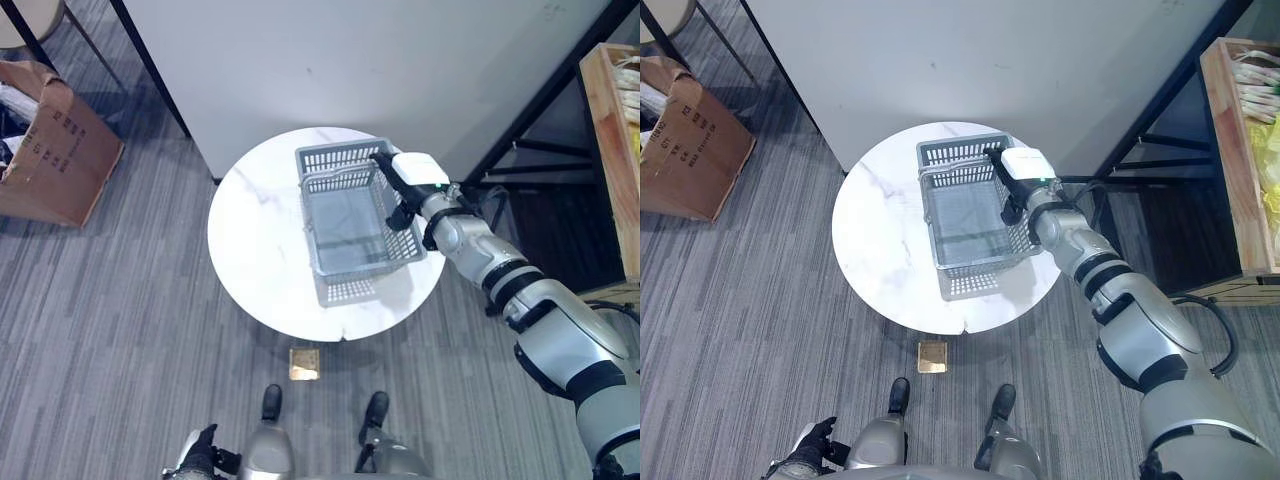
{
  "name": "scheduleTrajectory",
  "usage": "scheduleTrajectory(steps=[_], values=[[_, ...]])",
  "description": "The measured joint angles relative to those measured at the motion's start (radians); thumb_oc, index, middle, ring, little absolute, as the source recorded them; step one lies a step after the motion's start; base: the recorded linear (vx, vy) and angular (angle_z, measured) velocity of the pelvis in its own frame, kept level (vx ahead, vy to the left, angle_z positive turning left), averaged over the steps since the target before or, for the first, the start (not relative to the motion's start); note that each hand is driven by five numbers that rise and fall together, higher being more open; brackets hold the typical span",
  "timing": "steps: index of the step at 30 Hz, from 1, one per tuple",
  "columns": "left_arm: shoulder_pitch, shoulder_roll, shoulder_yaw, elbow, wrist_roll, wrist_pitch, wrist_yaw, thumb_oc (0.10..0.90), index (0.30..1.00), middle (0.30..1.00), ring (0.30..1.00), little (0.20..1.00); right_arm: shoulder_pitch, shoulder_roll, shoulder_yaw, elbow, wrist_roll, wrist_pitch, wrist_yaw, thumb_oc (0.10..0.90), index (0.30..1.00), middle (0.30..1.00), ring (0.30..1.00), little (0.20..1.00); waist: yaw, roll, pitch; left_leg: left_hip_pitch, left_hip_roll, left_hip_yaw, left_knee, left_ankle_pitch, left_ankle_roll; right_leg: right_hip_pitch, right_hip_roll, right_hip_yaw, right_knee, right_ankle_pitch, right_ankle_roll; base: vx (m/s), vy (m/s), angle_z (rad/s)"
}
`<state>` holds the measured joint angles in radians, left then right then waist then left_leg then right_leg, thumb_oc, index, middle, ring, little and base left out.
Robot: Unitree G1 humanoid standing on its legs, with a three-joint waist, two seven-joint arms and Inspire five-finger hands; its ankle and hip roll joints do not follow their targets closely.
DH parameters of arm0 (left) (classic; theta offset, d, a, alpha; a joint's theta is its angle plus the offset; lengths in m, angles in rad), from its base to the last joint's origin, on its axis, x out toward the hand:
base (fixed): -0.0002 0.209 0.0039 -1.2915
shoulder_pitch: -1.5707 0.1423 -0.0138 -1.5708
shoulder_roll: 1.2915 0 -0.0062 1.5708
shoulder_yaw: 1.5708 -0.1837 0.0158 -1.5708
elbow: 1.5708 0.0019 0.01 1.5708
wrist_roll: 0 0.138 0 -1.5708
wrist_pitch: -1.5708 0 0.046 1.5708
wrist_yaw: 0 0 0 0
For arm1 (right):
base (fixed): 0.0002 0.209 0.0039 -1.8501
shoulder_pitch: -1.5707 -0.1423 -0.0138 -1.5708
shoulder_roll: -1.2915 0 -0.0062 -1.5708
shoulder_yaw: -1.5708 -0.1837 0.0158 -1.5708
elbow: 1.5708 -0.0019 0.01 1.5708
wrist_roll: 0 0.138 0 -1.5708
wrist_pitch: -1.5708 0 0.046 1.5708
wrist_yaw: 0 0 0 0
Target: Get the vegetables into the basket
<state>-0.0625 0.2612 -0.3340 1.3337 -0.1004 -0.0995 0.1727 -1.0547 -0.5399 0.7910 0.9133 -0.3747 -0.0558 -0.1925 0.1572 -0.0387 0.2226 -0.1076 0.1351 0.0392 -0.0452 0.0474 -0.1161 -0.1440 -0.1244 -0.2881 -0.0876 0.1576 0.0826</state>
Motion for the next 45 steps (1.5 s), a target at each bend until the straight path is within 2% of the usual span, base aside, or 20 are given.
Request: scheduleTrajectory(steps=[9, 17, 19, 20, 21, 23, 28, 35, 41, 45], values=[[-0.019, -0.001, -0.019, -0.002, 0.0, -0.001, 0.02, 0.9, 1.0, 1.0, 1.0, 1.0, -0.018, 0.0, -0.008, -0.006, 0.02, 0.003, -0.034, 0.9, 1.0, 1.0, 1.0, 1.0, 0.007, 0.0, 0.013, -0.016, -0.002, -0.002, 0.0, 0.001, 0.001, -0.015, -0.002, -0.002, 0.0, 0.0, 0.0, 0.0, 0.001, 0.0], [-0.042, 0.0, -0.065, -0.006, -0.002, -0.021, 0.024, 0.9, 1.0, 1.0, 1.0, 1.0, -0.109, 0.029, 0.002, 0.249, 0.037, 0.003, -0.054, 0.9, 1.0, 1.0, 1.0, 1.0, 0.029, 0.014, 0.024, -0.063, -0.007, -0.027, 0.016, 0.004, 0.001, -0.04, -0.008, -0.023, 0.0, 0.001, -0.001, -0.01, -0.001, 0.08], [-0.055, -0.006, -0.068, -0.006, -0.012, -0.023, 0.024, 0.9, 1.0, 1.0, 1.0, 1.0, -0.126, 0.027, 0.003, 0.284, 0.038, 0.005, -0.06, 0.9, 1.0, 1.0, 1.0, 1.0, 0.047, 0.02, 0.028, -0.083, -0.006, -0.03, 0.017, 0.007, 0.001, -0.057, -0.007, -0.026, 0.0, 0.002, -0.003, -0.01, -0.003, 0.06], [-0.058, -0.008, -0.068, -0.007, -0.019, -0.023, 0.024, 0.9, 1.0, 1.0, 1.0, 1.0, -0.132, 0.027, 0.004, 0.295, 0.038, 0.006, -0.066, 0.869, 0.956, 0.956, 0.956, 0.956, 0.05, 0.021, 0.028, -0.091, -0.006, -0.032, 0.017, 0.008, 0.001, -0.062, -0.007, -0.029, 0.0, 0.002, -0.003, 0.0, 0.0, 0.03], [-0.058, -0.008, -0.068, -0.007, -0.019, -0.024, 0.025, 0.9, 1.0, 1.0, 1.0, 1.0, -0.133, 0.027, 0.004, 0.295, 0.038, 0.007, -0.067, 0.571, 0.539, 0.539, 0.539, 0.539, 0.05, 0.021, 0.028, -0.092, -0.006, -0.033, 0.017, 0.008, 0.001, -0.063, -0.007, -0.029, 0.0, 0.002, -0.003, 0.0, -0.006, 0.08], [-0.062, -0.007, -0.069, -0.006, -0.022, -0.022, 0.025, 0.9, 1.0, 1.0, 1.0, 1.0, -0.148, 0.027, 0.005, 0.305, 0.038, 0.006, -0.087, 0.4, 0.3, 0.3, 0.3, 0.3, 0.05, 0.022, 0.029, -0.1, -0.007, -0.04, 0.018, 0.009, 0.001, -0.067, -0.007, -0.037, 0.0, 0.002, -0.003, -0.01, -0.005, 0.09], [-0.081, -0.006, -0.111, -0.014, -0.021, -0.018, 0.041, 0.9, 1.0, 1.0, 1.0, 1.0, -0.177, 0.036, 0.005, 0.344, 0.036, 0.012, -0.112, 0.4, 0.3, 0.3, 0.3, 0.3, 0.055, 0.025, 0.03, -0.109, -0.01, -0.055, 0.019, 0.009, 0.0, -0.067, -0.01, -0.047, 0.0, 0.002, -0.003, 0.01, 0.004, 0.07], [-0.094, -0.005, -0.134, -0.025, -0.014, -0.015, 0.047, 0.9, 1.0, 1.0, 1.0, 1.0, -0.165, 0.047, 0.02, 0.369, 0.017, 0.013, -0.088, 0.4, 0.3, 0.3, 0.3, 0.3, 0.07, 0.025, 0.03, -0.109, -0.017, -0.056, 0.022, 0.012, 0.002, -0.064, -0.017, -0.048, 0.0, 0.002, -0.003, -0.01, 0.006, 0.01], [-0.094, -0.005, -0.134, -0.032, 0.005, -0.011, 0.045, 0.9, 1.0, 1.0, 1.0, 1.0, -0.112, 0.056, 0.017, 0.376, 0.009, 0.009, -0.072, 0.4, 0.3, 0.3, 0.3, 0.3, 0.071, 0.025, 0.03, -0.092, -0.018, -0.058, 0.024, 0.012, 0.003, -0.046, -0.018, -0.05, 0.0, 0.002, -0.003, -0.01, 0.003, 0.0], [-0.095, -0.005, -0.13, -0.039, 0.015, 0.001, 0.04, 0.9, 1.0, 1.0, 1.0, 1.0, -0.06, 0.062, -0.029, 0.355, 0.006, 0.005, -0.061, 0.4, 0.3, 0.3, 0.3, 0.3, 0.067, 0.024, 0.029, -0.067, -0.022, -0.055, 0.023, 0.012, 0.003, -0.024, -0.022, -0.046, 0.0, 0.002, -0.003, -0.01, 0.0, -0.01]])
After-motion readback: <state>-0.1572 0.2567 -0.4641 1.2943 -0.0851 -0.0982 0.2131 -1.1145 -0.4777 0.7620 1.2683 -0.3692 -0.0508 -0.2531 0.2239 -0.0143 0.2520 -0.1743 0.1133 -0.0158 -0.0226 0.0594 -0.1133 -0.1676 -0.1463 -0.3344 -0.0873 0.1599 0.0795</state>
